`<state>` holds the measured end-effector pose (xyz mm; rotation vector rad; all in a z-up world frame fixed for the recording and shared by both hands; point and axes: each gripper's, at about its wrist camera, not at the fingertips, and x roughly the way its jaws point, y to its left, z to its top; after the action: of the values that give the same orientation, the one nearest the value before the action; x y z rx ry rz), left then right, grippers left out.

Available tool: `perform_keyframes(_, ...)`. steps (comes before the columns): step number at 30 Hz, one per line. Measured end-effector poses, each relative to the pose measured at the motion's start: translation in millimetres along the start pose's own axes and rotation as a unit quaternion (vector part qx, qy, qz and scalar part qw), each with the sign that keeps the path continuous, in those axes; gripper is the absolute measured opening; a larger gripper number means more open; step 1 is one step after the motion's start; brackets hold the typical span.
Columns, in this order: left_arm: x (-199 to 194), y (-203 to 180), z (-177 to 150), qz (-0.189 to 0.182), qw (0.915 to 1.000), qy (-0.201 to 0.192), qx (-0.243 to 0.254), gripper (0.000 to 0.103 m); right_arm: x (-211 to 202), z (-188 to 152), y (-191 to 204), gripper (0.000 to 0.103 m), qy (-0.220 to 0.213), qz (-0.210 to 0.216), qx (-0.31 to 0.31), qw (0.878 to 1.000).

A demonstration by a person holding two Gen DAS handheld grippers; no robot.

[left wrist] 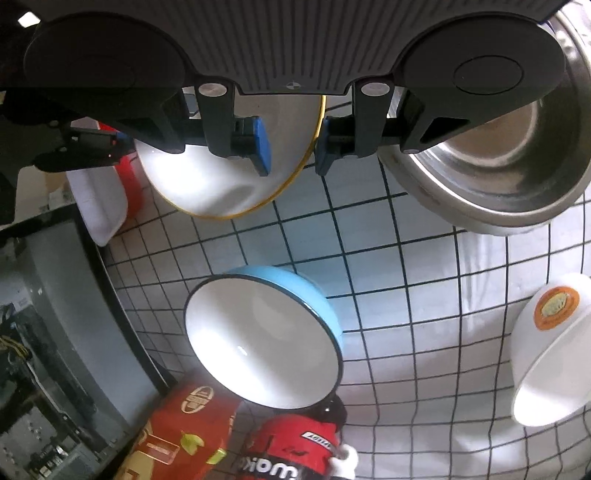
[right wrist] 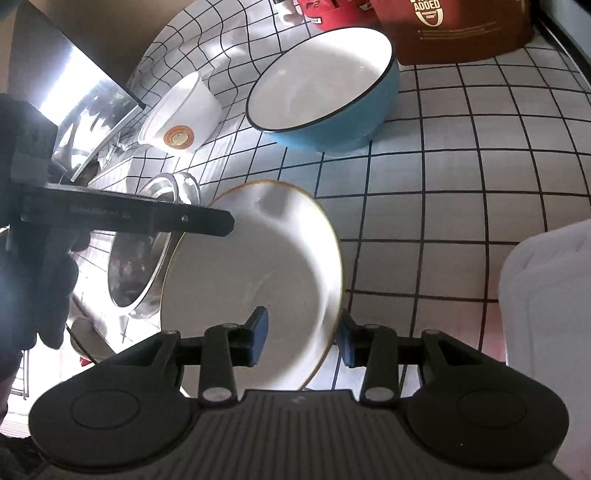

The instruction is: Organize plates and bowls

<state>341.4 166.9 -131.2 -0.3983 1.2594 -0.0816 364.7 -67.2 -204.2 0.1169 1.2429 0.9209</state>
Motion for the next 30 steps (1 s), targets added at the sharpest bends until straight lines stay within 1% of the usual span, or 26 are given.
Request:
perform_keyframes(2, 0.5, 1.5, 2.8, -0.003, 0.9999, 0.002, -0.013, 0.031, 0.4, 1.6, -0.9, 0.040, -0.002, -0.004, -0.002, 1.000)
perform_keyframes(6, 1.6, 2.8, 6.3, -0.006, 0.9998, -0.004, -0.017, 0.031, 1.2, 7.2, -0.1, 0.040, -0.013, -0.019, -0.010, 1.000)
perform_keyframes(9, -1.0, 6.2, 7.2, -0.019, 0.9996, 0.006, -0.019, 0.030, 0.7, 11.7, -0.9, 0.040, -0.017, -0.023, -0.018, 0.999)
perform_keyframes(10, -5.8, 8.6, 7.7, -0.023, 0.9995, 0.006, -0.021, 0.030, -3.6, 12.6, 0.5, 0.040, -0.024, -0.032, -0.029, 0.999)
perform_keyframes(11, -14.0, 12.0, 9.2, -0.027, 0.9994, -0.002, -0.020, 0.030, -10.2, 14.7, 3.6, 0.040, -0.036, -0.050, -0.047, 0.997)
perform_keyframes(13, -31.8, 21.3, 16.7, -0.052, 0.9975, -0.033, -0.036, 0.030, -28.4, 21.0, 11.1, 0.041, -0.077, -0.089, -0.088, 0.989)
perform_keyframes(14, -39.0, 27.6, 23.3, -0.067, 0.9949, -0.052, -0.054, 0.030, -38.9, 27.0, 15.5, 0.046, -0.104, -0.114, -0.107, 0.982)
perform_keyframes(15, -43.6, 33.5, 30.9, -0.077, 0.9920, -0.071, -0.071, 0.030, -47.1, 33.1, 18.4, 0.055, -0.129, -0.136, -0.121, 0.975)
perform_keyframes(16, -45.9, 38.1, 39.7, -0.077, 0.9895, -0.090, -0.083, 0.030, -52.5, 39.5, 20.9, 0.060, -0.155, -0.156, -0.132, 0.967)
perform_keyframes(17, -45.2, 40.0, 48.5, -0.067, 0.9884, -0.105, -0.086, 0.030, -56.2, 47.8, 23.1, 0.064, -0.182, -0.179, -0.140, 0.957)
perform_keyframes(18, -42.1, 40.0, 56.8, -0.056, 0.9883, -0.114, -0.084, 0.030, -57.5, 57.0, 23.5, 0.064, -0.200, -0.200, -0.140, 0.949)
perform_keyframes(19, -36.7, 39.5, 66.2, -0.045, 0.9885, -0.119, -0.082, 0.030, -57.1, 66.5, 22.2, 0.064, -0.209, -0.212, -0.132, 0.946)
perform_keyframes(20, -29.0, 38.8, 74.0, -0.039, 0.9890, -0.117, -0.082, 0.030, -54.7, 78.3, 18.4, 0.064, -0.209, -0.208, -0.118, 0.948)
perform_keyframes(22, -11.3, 36.3, 86.0, -0.031, 0.9912, -0.103, -0.077, 0.030, -44.6, 98.9, 7.1, 0.064, -0.187, -0.179, -0.073, 0.963)
perform_keyframes(24, 5.5, 33.0, 94.1, -0.012, 0.9934, -0.096, -0.062, 0.030, -29.5, 114.8, -6.3, 0.063, -0.158, -0.139, -0.029, 0.977)
perform_keyframes(25, 12.6, 31.5, 97.0, -0.003, 0.9941, -0.092, -0.057, 0.030, -19.0, 121.0, -9.1, 0.062, -0.146, -0.131, -0.010, 0.981)
perform_keyframes(26, 20.5, 33.3, 99.1, 0.002, 0.9946, -0.087, -0.056, 0.030, -9.7, 124.8, -13.1, 0.058, -0.136, -0.127, 0.004, 0.982)
perform_keyframes(29, 35.0, 41.8, 103.4, -0.012, 0.9945, -0.081, -0.066, 0.030, 16.6, 131.1, -19.6, 0.054, -0.112, -0.115, 0.030, 0.987)
perform_keyframes(30, 39.3, 45.1, 102.7, -0.021, 0.9942, -0.080, -0.069, 0.030, 25.2, 132.6, -21.5, 0.048, -0.101, -0.110, 0.042, 0.988)
